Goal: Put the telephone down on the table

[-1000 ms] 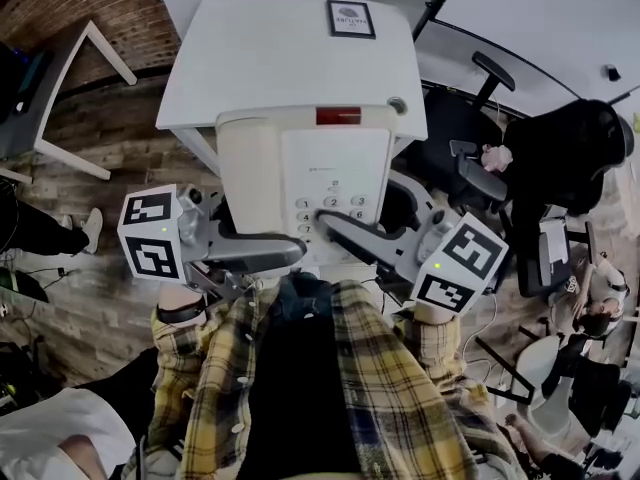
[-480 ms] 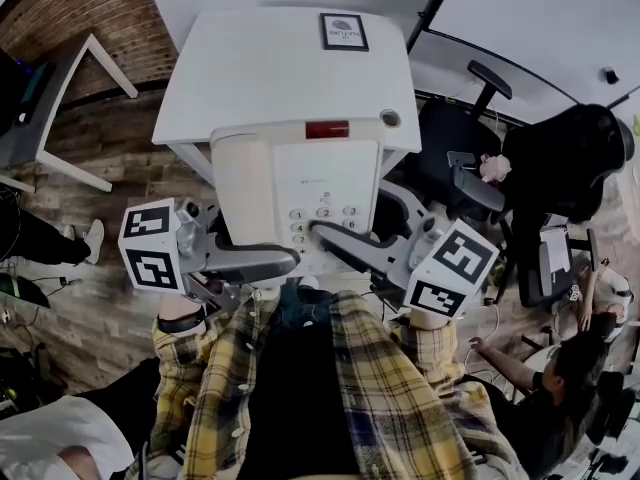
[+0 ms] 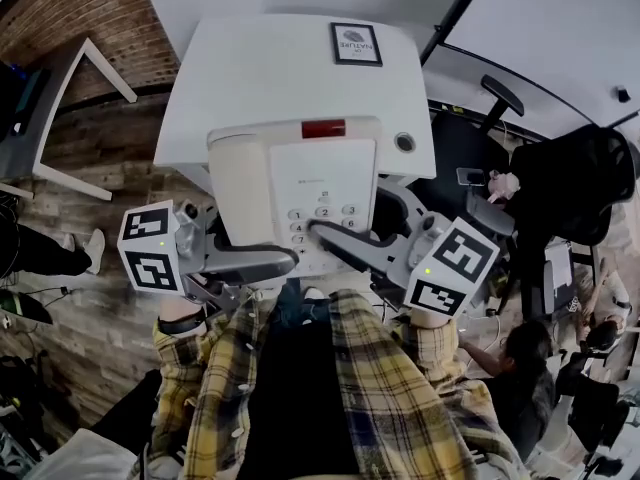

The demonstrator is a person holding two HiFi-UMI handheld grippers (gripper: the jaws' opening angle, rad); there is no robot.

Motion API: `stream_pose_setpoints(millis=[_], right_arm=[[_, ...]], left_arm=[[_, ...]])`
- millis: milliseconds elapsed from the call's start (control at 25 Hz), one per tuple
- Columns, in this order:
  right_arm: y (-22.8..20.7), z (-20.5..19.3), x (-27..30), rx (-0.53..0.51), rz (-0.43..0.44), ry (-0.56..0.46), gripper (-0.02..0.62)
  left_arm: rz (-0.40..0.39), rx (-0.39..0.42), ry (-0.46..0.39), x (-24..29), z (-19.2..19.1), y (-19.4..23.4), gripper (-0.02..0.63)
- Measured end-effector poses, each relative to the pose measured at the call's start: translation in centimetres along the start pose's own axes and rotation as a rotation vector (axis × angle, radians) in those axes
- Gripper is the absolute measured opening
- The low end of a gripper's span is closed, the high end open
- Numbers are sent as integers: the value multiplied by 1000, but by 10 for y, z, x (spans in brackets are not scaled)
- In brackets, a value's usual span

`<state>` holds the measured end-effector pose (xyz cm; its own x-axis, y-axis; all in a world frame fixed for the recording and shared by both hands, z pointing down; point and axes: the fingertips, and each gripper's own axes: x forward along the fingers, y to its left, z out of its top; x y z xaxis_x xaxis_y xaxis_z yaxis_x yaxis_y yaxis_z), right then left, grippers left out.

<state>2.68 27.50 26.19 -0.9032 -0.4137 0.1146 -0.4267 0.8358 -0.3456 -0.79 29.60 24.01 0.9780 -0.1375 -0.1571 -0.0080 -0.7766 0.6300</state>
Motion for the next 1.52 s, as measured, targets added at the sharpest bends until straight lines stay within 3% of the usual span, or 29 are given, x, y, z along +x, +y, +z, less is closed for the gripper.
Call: stream_pose_setpoints(millis=[320,760,1120,1520], right_arm=[[-65,21,76,38,-36,31,293],[-121,43,148,77,-81,41,293],[-150,50,178,120,-125,15,293],[-177,46,168,167,-206,11,293]], left_arm=[[-21,-43,9,-28,59,81,437],[-52,-97,31,-57,116,153,437],[-72,-130,75,-67,140,189,437],[-129,-195,120,-47,140,214,437]])
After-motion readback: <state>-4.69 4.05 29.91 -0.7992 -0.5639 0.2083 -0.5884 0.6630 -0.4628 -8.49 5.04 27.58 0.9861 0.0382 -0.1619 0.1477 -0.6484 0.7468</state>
